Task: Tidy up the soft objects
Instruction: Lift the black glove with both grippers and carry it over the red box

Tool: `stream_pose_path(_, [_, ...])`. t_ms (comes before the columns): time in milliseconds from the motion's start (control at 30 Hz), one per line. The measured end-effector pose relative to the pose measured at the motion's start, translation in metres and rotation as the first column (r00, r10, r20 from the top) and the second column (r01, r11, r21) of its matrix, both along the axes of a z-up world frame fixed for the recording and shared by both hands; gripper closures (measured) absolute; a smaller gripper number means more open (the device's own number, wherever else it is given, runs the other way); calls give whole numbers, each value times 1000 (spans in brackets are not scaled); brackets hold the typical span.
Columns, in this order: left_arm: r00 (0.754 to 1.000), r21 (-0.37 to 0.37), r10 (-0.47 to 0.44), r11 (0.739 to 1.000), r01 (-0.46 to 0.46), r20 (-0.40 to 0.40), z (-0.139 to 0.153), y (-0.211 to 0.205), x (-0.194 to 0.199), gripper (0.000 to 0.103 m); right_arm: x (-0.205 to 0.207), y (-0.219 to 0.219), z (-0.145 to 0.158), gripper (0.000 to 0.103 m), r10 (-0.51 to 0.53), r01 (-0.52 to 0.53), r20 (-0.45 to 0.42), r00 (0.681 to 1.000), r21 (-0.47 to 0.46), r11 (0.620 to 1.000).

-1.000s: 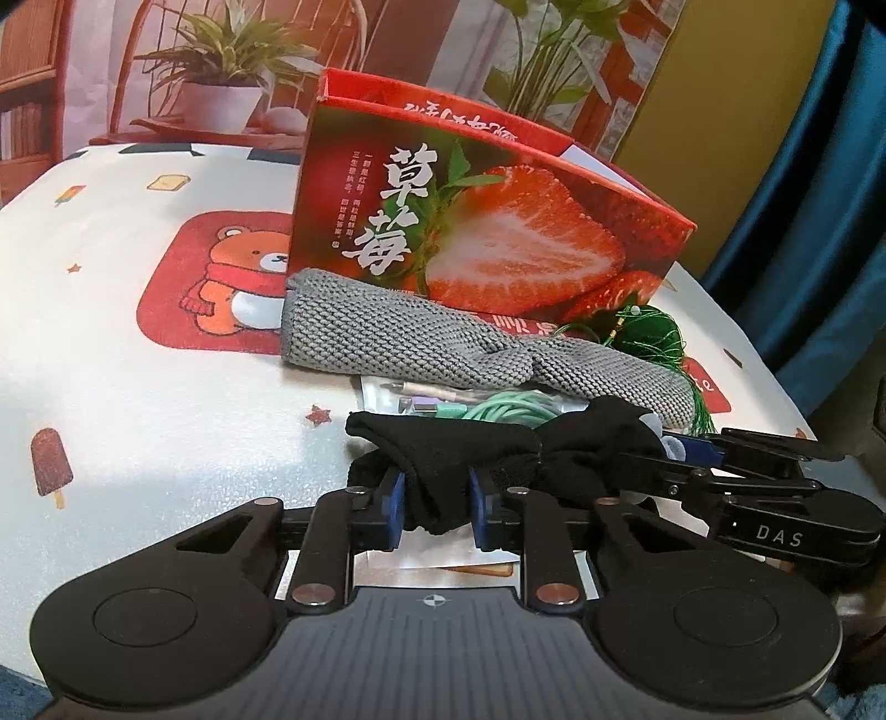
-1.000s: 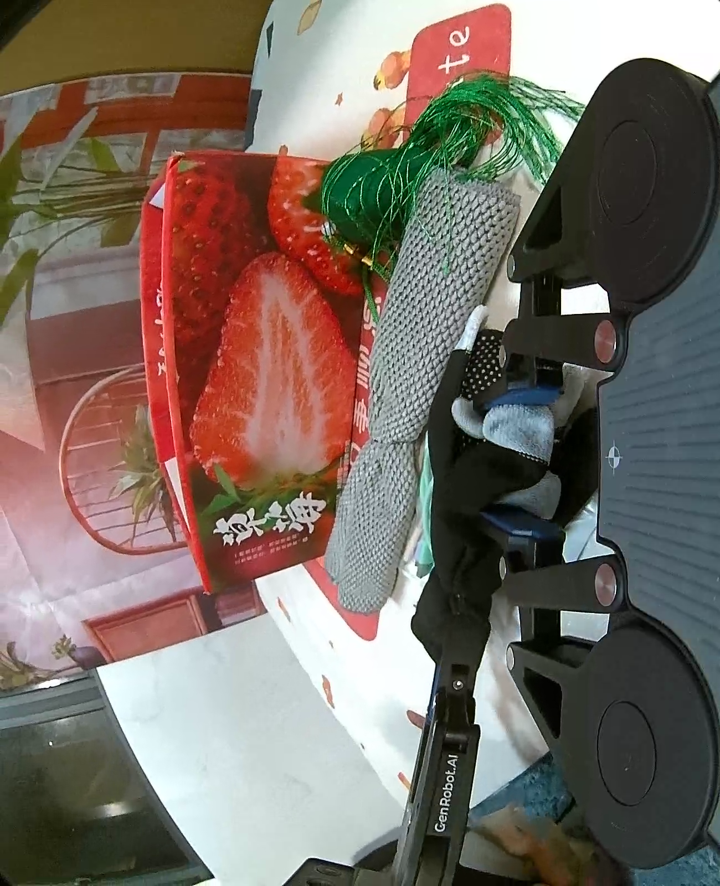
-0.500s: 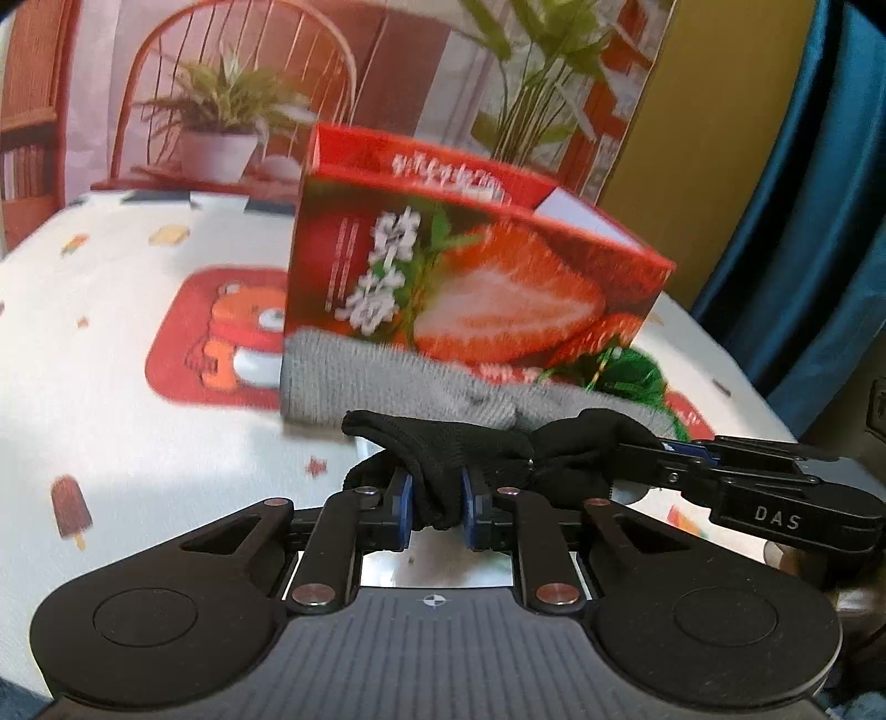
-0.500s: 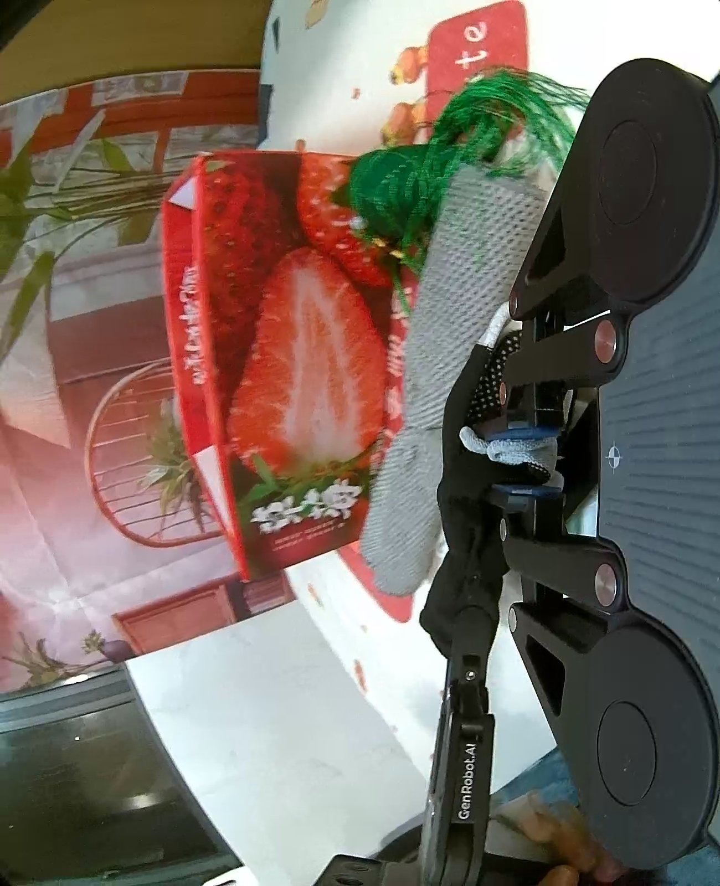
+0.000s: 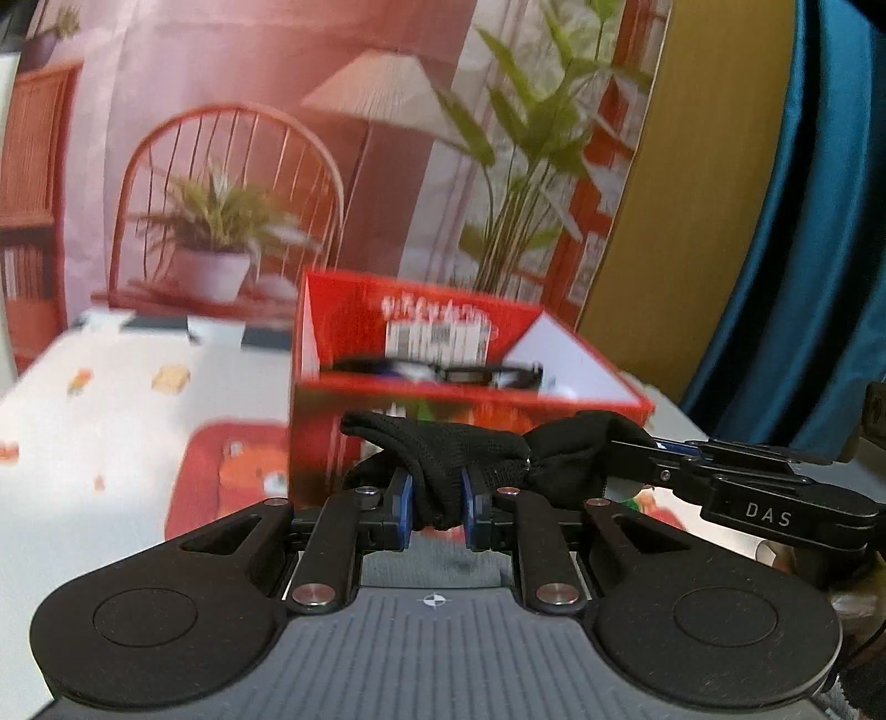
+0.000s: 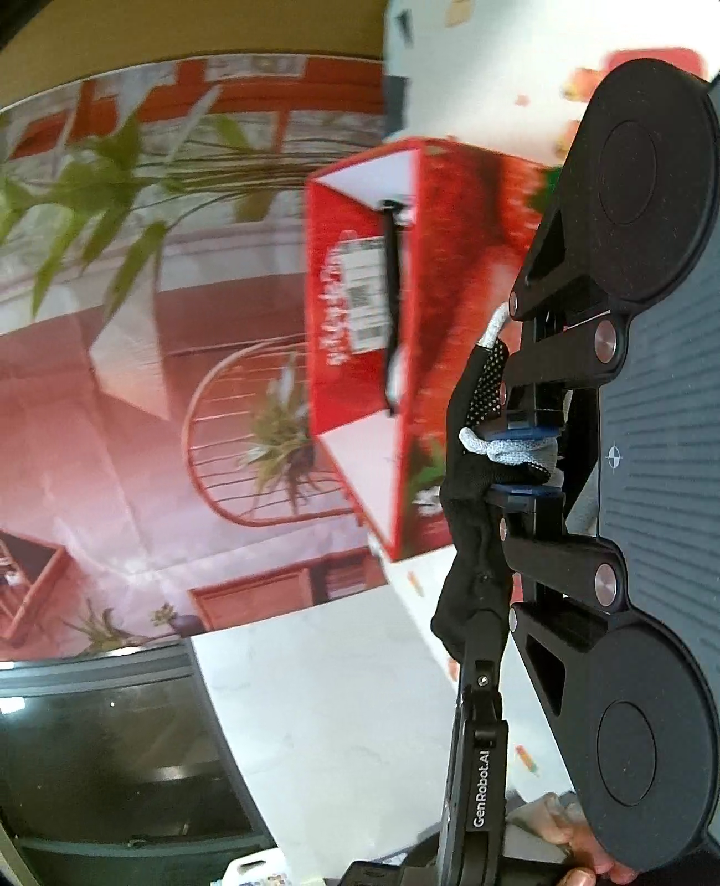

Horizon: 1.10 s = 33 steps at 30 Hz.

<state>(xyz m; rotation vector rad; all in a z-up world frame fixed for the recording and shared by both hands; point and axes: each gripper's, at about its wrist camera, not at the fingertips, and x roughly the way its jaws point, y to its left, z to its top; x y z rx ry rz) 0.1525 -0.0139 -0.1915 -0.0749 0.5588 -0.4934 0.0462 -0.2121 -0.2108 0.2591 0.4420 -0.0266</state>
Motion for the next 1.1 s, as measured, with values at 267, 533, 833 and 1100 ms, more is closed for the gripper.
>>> stream_pose_path(267, [998,5,-1,1000,0,70,31,-15,24,85,32,-21,34,89,-10,13,46,999,-50,999])
stream_pose_path(533, [998,16,1,1000,-2,67,42,-31,59,85,68,-47,52,89,-36,39,42,998,-69,997])
stream_pose_path(833, [999,79,-3,997,-1,45,44,-48,105,85,108,-75,48,89,-71,71,-3,997,-47,996])
stream_pose_path(1100, [999,104,16,994,-12,-35,27,-59,145,85,144,-93,25,89,-118,116,-96,988,-30,993])
